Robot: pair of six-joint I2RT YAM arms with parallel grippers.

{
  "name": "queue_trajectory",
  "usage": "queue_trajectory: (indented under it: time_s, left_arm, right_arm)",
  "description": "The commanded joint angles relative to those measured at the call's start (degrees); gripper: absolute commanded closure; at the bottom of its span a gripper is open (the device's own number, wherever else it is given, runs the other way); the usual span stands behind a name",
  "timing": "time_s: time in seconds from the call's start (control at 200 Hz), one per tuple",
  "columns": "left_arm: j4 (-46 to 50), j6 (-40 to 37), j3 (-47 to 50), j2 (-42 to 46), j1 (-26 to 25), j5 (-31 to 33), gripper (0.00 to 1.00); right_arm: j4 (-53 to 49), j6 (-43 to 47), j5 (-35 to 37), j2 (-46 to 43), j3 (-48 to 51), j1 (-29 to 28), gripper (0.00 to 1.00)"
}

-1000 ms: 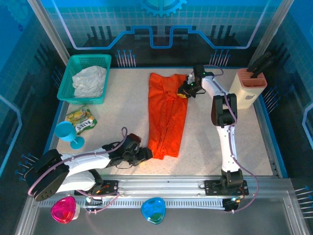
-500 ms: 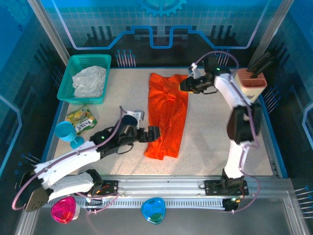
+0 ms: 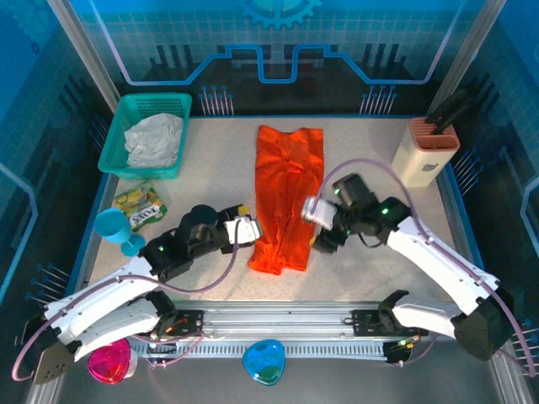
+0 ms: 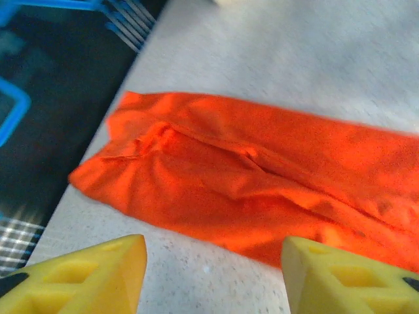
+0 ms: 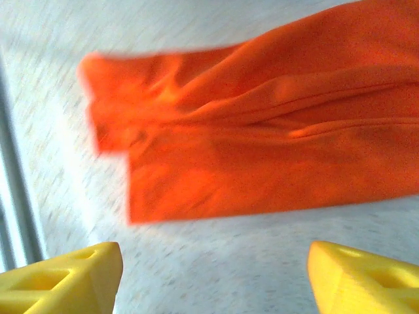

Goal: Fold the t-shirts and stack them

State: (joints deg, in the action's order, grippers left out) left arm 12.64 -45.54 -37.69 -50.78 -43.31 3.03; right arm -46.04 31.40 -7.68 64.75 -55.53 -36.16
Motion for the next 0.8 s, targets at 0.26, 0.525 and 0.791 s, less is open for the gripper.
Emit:
queue_trajectory:
  time_s: [0.26, 0.525, 0.791]
  left_arm:
    - [28.6, -21.7, -0.8, -1.5, -12.7, -0.1, 0.36]
    - [21.2, -33.2, 2.7, -7.0, -12.3, 2.2, 0.36]
    - [17.2, -37.3, 2.6, -11.7, -9.7, -2.7, 0.36]
  right_arm:
    - [2.5, 4.7, 10.8, 12.1, 8.9, -16.2, 0.27]
    - [12.0, 3.7, 10.2, 17.8, 8.0, -15.5, 0.28]
    - [12.6, 2.1, 9.6, 18.9, 8.4, -15.5, 0.29]
